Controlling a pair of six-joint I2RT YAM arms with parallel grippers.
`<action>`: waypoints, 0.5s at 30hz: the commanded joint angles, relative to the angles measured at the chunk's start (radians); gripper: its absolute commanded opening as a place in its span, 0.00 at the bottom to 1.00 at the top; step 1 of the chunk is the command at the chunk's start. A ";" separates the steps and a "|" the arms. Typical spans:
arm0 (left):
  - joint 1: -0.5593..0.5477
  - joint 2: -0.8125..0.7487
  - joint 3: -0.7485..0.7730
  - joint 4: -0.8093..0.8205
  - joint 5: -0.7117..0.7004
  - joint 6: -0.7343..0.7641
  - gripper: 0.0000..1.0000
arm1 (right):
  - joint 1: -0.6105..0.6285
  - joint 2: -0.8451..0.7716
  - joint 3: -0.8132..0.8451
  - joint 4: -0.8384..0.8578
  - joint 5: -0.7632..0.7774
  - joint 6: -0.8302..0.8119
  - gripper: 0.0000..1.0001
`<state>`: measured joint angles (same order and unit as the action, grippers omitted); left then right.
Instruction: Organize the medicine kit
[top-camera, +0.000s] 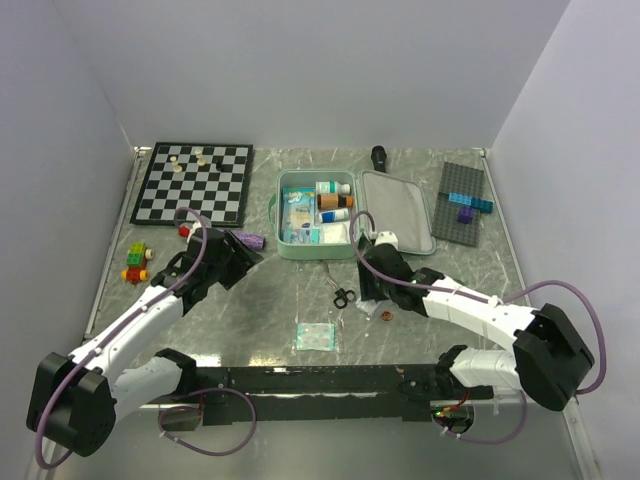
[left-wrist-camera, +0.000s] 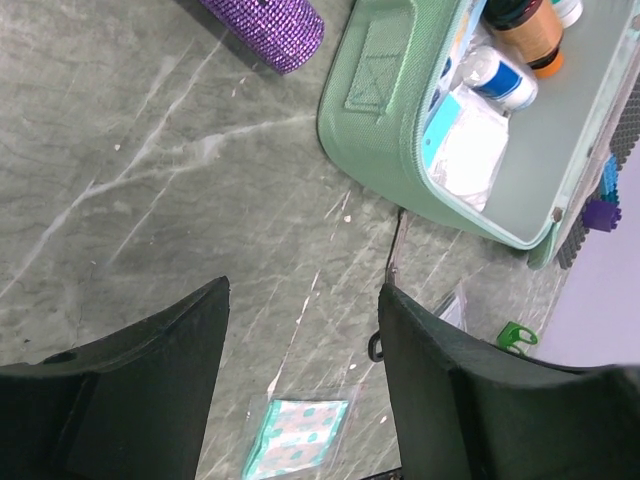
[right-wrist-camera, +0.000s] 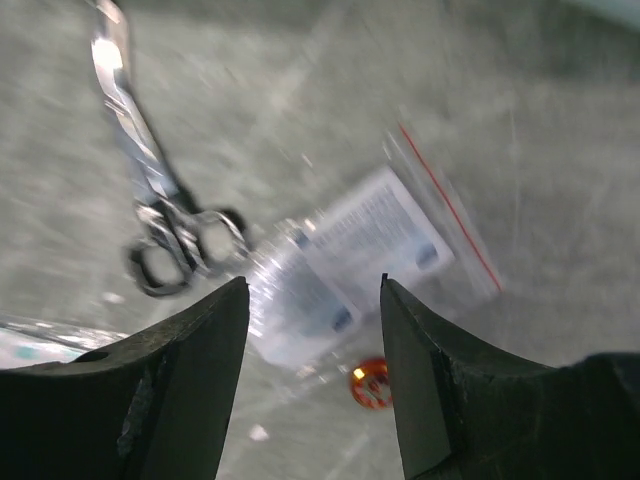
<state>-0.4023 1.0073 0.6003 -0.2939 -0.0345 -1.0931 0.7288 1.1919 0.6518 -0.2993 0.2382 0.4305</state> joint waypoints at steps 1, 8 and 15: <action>0.003 0.024 -0.005 0.047 0.025 0.002 0.66 | 0.000 0.009 -0.027 -0.035 0.058 0.074 0.62; 0.003 0.002 -0.022 0.050 0.038 -0.005 0.66 | -0.003 0.121 0.032 -0.116 0.050 0.112 0.60; 0.005 0.005 -0.033 0.061 0.048 -0.010 0.66 | 0.001 0.228 0.054 -0.155 -0.031 0.158 0.42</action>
<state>-0.4023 1.0245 0.5720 -0.2714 -0.0059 -1.0946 0.7288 1.3849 0.6827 -0.4046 0.2527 0.5446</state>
